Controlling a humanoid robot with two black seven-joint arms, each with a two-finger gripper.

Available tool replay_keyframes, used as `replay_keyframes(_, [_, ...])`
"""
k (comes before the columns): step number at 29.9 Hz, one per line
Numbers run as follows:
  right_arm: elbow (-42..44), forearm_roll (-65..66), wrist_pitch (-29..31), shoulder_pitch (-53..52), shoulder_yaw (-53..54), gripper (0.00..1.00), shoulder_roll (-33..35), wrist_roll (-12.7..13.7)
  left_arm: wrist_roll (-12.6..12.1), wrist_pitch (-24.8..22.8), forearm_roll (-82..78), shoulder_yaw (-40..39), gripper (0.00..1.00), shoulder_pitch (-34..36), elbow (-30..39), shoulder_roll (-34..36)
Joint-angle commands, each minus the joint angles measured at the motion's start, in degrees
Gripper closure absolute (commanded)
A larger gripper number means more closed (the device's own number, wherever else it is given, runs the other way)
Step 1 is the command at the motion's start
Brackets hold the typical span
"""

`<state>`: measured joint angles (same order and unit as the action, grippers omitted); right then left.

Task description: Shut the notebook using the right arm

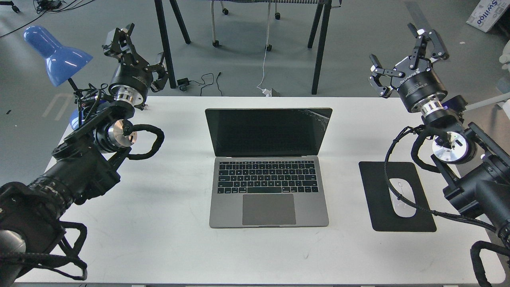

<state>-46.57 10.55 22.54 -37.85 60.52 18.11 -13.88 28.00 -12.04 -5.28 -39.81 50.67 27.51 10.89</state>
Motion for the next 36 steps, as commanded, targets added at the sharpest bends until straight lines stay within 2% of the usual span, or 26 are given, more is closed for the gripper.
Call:
replay_keyframes(1, [-0.02,0.0,-0.04,0.06,-0.05,0.0,0.0,-0.01,0.0,0.61,-0.26,0.09,0.0,0.04,0.0,-0.26])
replay_keyframes(4, [0.25,0.0,-0.91,0.06,-0.49,0.0,-0.35,-0.01,0.0,0.7,0.09,0.0,0.0,0.04,0.0,-0.08])
replay_keyframes(9, [1.65,0.61,-7.68,-3.1,-1.02,0.0,-3.07,0.7,0.0,0.18,0.09,0.0,0.0,0.04,0.0,0.01])
replay_keyframes(20, [6.04,0.88,-14.54,-13.3,-13.06,0.0,-6.5,0.35,0.0,0.09,0.18,0.0,0.0,-0.04,0.0,0.01])
replay_keyframes(32, [16.06,0.97,-16.47,-19.63,-19.82,0.0,-13.44,0.17,0.0,0.18,0.18,-0.09,0.0,-0.13,0.0,0.01])
replay_keyframes(36, [16.95,0.97,-16.56,-19.63,-22.28,0.0,-14.5,0.34,0.0,0.18,0.18,-0.09,0.0,-0.13,0.0,0.01])
